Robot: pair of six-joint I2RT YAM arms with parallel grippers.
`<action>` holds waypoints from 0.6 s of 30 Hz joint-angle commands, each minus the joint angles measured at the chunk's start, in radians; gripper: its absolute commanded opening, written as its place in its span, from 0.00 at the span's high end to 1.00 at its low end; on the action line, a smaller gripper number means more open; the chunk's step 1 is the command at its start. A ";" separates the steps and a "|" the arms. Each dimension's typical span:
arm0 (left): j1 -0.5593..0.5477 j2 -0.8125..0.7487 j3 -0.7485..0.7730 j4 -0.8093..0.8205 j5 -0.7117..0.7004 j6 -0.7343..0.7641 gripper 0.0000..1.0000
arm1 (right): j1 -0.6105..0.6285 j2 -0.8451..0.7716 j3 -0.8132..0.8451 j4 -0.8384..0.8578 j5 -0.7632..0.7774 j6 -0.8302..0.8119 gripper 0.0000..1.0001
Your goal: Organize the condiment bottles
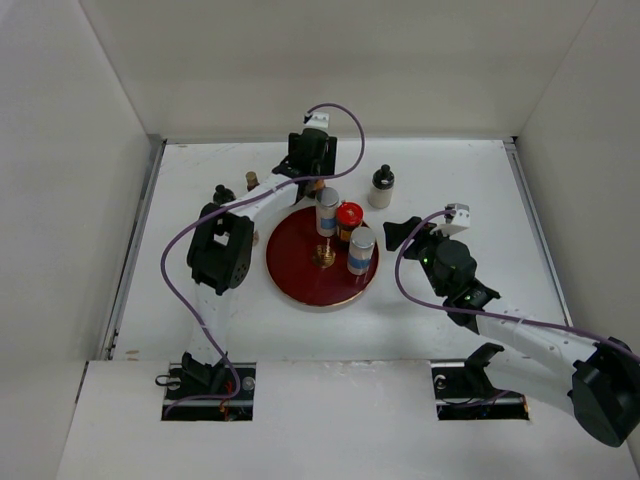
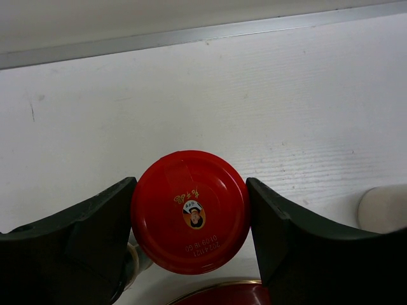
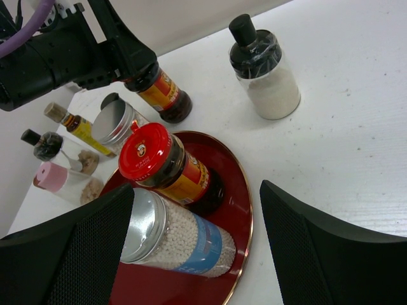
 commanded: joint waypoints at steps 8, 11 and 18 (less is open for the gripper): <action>-0.024 -0.227 0.100 0.182 -0.014 0.035 0.61 | 0.004 -0.004 0.019 0.051 -0.013 0.010 0.16; -0.027 -0.285 0.083 0.182 -0.027 0.052 0.61 | 0.004 -0.011 0.017 0.051 -0.013 0.010 0.16; -0.056 -0.455 -0.081 0.185 -0.115 0.088 0.61 | 0.004 -0.022 0.015 0.051 -0.013 0.010 0.16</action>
